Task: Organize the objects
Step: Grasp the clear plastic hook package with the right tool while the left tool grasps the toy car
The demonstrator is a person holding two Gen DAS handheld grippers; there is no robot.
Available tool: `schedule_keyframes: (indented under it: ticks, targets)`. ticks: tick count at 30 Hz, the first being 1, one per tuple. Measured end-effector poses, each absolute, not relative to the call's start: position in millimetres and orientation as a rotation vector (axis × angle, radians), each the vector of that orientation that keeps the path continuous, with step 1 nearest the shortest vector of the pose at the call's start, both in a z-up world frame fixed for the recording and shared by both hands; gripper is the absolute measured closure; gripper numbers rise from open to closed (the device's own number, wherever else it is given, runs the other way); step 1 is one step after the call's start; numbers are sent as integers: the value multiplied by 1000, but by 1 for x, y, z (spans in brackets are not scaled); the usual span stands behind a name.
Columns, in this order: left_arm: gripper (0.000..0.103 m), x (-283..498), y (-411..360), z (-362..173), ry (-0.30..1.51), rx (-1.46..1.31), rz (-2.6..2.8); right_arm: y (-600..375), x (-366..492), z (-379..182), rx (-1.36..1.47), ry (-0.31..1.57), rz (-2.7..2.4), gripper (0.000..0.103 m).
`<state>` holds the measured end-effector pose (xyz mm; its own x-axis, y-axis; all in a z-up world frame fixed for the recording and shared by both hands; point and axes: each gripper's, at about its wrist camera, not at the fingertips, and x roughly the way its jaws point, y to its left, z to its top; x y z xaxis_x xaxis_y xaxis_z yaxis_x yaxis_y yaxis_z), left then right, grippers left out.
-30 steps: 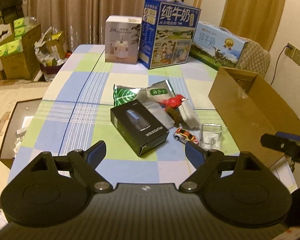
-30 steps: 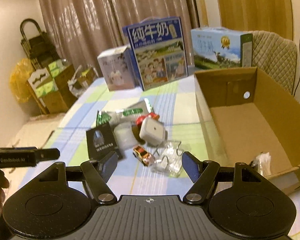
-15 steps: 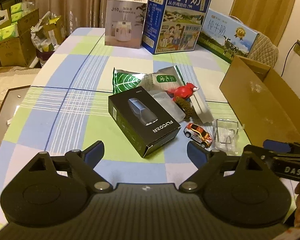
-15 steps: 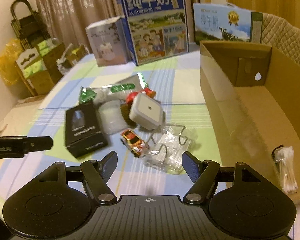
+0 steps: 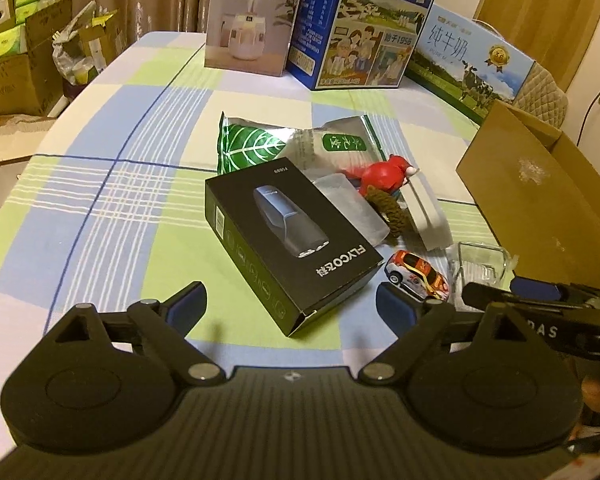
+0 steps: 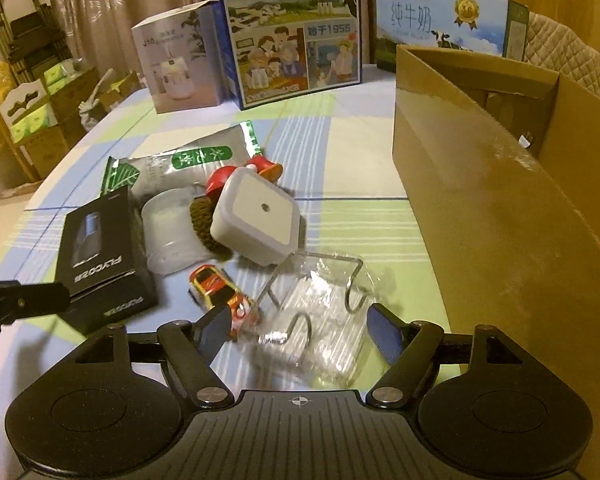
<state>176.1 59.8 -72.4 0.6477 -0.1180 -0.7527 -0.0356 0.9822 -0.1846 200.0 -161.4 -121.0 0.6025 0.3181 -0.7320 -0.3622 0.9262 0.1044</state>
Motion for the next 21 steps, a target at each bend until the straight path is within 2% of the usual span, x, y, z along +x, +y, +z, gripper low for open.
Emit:
schedule_keyframes:
  ticks: [9,14,16,21]
  targets:
    - [14,179,53,-81,874,-208,-84,-157,210,-132,-111,848,353,28]
    - [14,176,48,-85,882,-212,-96,-153,205,-130,-163,833,372,43]
    - [14,174,46,-86,886,-213,-101,-151,204,-129,-178,833,378,53]
    - [14,169,44,-85,888,-215,-101,-140,200,-129,-238,828,463,64]
